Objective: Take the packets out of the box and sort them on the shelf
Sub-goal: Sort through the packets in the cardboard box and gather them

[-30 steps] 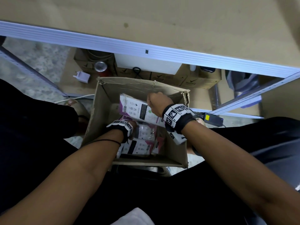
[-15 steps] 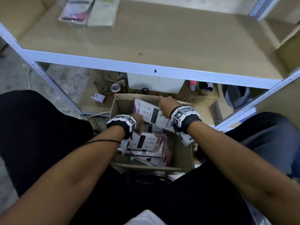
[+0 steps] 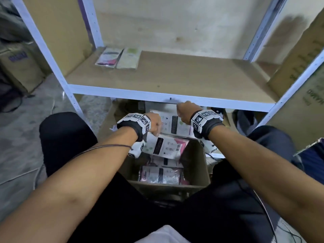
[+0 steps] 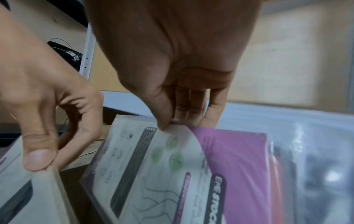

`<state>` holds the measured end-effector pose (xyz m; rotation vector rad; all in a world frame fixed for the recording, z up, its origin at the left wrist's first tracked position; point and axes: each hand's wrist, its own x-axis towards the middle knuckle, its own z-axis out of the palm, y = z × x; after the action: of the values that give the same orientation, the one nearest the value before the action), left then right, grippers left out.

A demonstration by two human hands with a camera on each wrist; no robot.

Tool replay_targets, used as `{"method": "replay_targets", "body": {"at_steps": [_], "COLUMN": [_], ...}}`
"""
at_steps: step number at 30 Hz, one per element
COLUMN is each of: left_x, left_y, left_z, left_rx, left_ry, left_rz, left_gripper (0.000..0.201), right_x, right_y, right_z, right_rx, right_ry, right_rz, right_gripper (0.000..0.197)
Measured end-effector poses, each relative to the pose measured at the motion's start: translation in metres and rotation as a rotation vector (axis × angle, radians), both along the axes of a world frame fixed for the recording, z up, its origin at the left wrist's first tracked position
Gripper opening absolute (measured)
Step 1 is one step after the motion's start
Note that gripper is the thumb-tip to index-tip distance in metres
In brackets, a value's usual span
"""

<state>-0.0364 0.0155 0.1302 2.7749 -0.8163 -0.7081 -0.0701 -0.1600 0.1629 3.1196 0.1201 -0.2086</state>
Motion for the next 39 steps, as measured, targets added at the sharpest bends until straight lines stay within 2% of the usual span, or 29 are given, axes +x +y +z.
{"method": "replay_targets", "body": {"at_steps": [3, 6, 10, 14, 16, 20, 24, 27, 30, 33, 37, 39], "left_x": [-0.001, 0.0, 0.007, 0.016, 0.021, 0.041, 0.07, 0.093, 0.117, 0.14, 0.167, 0.179], "left_y": [-0.001, 0.0, 0.009, 0.022, 0.03, 0.048, 0.067, 0.078, 0.087, 0.087, 0.077, 0.071], "left_z": [0.023, 0.05, 0.09, 0.129, 0.144, 0.164, 0.164, 0.156, 0.144, 0.136, 0.126, 0.122], "left_rx": [-0.025, -0.061, -0.129, -0.216, -0.248, -0.377, -0.603, -0.766, -0.972, -1.089, -1.22, -1.264], "left_ry": [-0.031, -0.081, -0.161, -0.17, -0.164, -0.144, -0.115, -0.139, -0.063, -0.009, -0.017, 0.006], "left_rz": [-0.015, -0.027, -0.035, 0.002, 0.031, 0.08, 0.218, 0.371, 0.502, 0.611, 0.806, 0.892], "left_gripper": [0.021, 0.02, 0.008, 0.012, 0.003, 0.007, 0.007, 0.009, 0.013, 0.021, 0.013, 0.008], "right_x": [-0.005, -0.007, -0.007, 0.001, 0.008, 0.023, 0.045, 0.066, 0.089, 0.114, 0.143, 0.153], "right_y": [-0.001, -0.007, -0.016, -0.027, -0.034, -0.051, -0.068, -0.075, -0.074, -0.062, -0.04, -0.026], "right_z": [0.026, 0.05, 0.082, 0.113, 0.126, 0.143, 0.144, 0.135, 0.122, 0.109, 0.096, 0.092], "right_rx": [-0.075, -0.069, -0.009, 0.068, 0.109, 0.23, 0.343, 0.503, 0.689, 0.833, 0.976, 1.151], "right_ry": [-0.075, -0.117, -0.16, -0.217, -0.254, -0.291, -0.294, -0.288, -0.265, -0.274, -0.24, -0.207], "right_rz": [0.01, 0.027, 0.019, -0.009, -0.029, -0.116, -0.234, -0.301, -0.323, -0.335, -0.359, -0.377], "right_gripper": [0.021, 0.018, 0.015, 0.017, 0.019, 0.02, 0.02, 0.025, 0.018, 0.014, 0.025, 0.03]}}
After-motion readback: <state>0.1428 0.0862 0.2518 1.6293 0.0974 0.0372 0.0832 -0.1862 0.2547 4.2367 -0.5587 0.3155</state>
